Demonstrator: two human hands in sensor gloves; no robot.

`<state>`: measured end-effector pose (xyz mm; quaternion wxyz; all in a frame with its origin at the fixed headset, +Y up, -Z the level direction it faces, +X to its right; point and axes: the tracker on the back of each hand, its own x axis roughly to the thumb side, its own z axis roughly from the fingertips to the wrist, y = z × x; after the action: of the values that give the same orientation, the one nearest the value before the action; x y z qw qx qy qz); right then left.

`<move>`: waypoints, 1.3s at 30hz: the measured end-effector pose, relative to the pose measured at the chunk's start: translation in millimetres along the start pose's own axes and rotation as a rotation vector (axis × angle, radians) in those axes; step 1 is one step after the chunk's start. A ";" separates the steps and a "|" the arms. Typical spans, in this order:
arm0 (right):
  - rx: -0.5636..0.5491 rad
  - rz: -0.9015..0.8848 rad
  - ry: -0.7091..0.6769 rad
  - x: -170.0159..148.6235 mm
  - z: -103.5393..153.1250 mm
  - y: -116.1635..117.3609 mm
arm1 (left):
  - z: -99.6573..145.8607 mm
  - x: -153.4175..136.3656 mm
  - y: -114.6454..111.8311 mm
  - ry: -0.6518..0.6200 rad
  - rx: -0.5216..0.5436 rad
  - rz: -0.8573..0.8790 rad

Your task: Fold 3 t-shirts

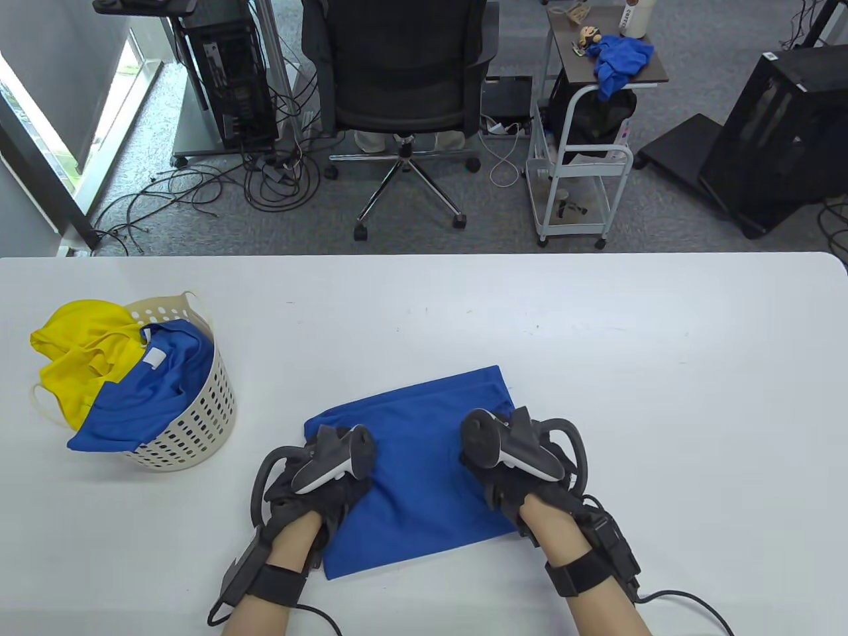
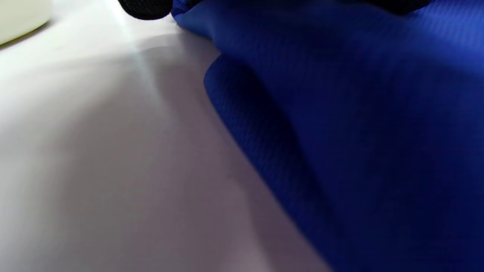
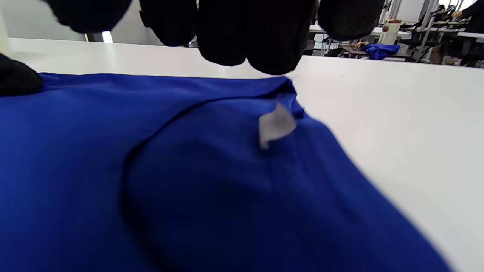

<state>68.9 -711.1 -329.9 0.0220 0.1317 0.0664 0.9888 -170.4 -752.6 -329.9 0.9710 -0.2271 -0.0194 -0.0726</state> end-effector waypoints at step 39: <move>-0.010 -0.076 0.170 -38.2 14.3 27.4 | 17.8 -31.6 6.4 0.024 0.120 0.015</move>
<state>108.8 -738.8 -322.3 0.0542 0.0447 0.0682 0.9952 -200.8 -734.9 -319.0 0.9835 -0.1677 -0.0103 -0.0666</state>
